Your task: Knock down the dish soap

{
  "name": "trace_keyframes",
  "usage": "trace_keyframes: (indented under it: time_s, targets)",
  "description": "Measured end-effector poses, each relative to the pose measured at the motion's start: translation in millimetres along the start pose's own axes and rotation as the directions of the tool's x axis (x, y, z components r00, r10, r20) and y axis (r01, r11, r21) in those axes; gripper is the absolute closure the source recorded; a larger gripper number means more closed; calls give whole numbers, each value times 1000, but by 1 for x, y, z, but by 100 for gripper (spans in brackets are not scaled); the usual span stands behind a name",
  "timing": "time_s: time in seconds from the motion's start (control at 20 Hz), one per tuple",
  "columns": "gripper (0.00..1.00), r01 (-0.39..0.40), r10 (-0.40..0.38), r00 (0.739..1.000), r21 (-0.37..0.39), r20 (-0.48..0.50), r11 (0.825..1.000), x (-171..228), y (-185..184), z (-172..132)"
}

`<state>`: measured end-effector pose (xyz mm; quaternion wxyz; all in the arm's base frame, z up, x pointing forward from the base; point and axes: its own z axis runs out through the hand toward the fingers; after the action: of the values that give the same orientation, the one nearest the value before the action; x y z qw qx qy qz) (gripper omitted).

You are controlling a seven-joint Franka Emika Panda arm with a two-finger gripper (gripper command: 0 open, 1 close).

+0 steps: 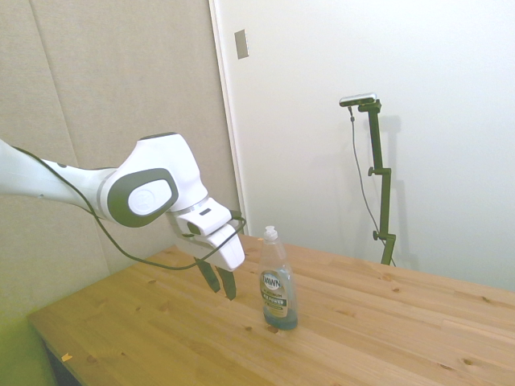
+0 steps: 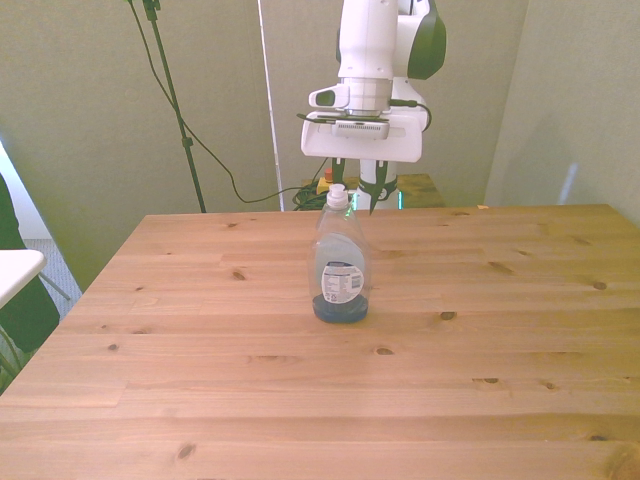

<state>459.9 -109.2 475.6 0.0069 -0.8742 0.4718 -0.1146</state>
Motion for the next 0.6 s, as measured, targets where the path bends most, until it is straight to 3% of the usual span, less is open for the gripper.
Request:
trace_keyframes:
  time_s: [0.6]
  targets:
    - [100, -96, 96, 995, -3, -11, 995, 66, -27, 23]
